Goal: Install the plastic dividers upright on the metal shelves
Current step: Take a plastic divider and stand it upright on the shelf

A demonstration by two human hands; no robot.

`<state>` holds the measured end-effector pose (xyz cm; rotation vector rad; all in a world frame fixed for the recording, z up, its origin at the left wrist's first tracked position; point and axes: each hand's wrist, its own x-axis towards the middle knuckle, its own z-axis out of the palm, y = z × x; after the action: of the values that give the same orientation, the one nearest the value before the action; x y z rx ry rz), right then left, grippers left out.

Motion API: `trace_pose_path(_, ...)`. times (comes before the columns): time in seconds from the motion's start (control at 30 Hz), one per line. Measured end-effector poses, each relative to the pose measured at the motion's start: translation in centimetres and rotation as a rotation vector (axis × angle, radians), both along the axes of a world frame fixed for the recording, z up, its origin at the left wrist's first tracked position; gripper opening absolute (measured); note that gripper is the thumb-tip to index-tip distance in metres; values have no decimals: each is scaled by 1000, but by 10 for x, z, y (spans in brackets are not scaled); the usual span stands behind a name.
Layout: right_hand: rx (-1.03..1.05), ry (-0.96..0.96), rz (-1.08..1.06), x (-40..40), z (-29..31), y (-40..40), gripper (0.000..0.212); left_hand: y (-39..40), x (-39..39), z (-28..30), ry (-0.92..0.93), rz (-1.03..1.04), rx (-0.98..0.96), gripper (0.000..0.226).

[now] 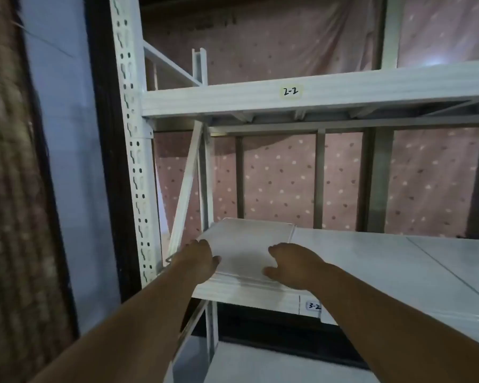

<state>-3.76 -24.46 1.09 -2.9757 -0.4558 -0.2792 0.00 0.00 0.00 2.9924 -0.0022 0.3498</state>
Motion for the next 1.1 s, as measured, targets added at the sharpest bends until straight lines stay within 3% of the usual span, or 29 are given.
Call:
trace_pose_path(0.3,-71,58,43,6,-22,34,49,18,3,-25,127,70,15,68)
trace_pose_path(0.57,-164,-7,91,-4,-10,40,33,23,1,-30,56,158,-72,60)
trace_pose_path(0.7,-212,-32,131,-10,-9,41,24,19,-8,-29,14,284,-293,68)
trace_pose_path(0.87,-187,-30,118,-16,-12,41,21,6,-23,-11,-168,347,-869,97)
trace_pose_path(0.97,-138,-31,91,-19,-13,39,21,-3,-26,5,-247,357,-1026,102)
trace_pose_path(1.03,-91,-37,74,-21,-14,35,21,-9,-22,13,-263,386,-1147,96)
trace_pose_path(1.1,-26,-55,72,-22,-14,30,20,-17,-18,21,-254,339,-1351,69)
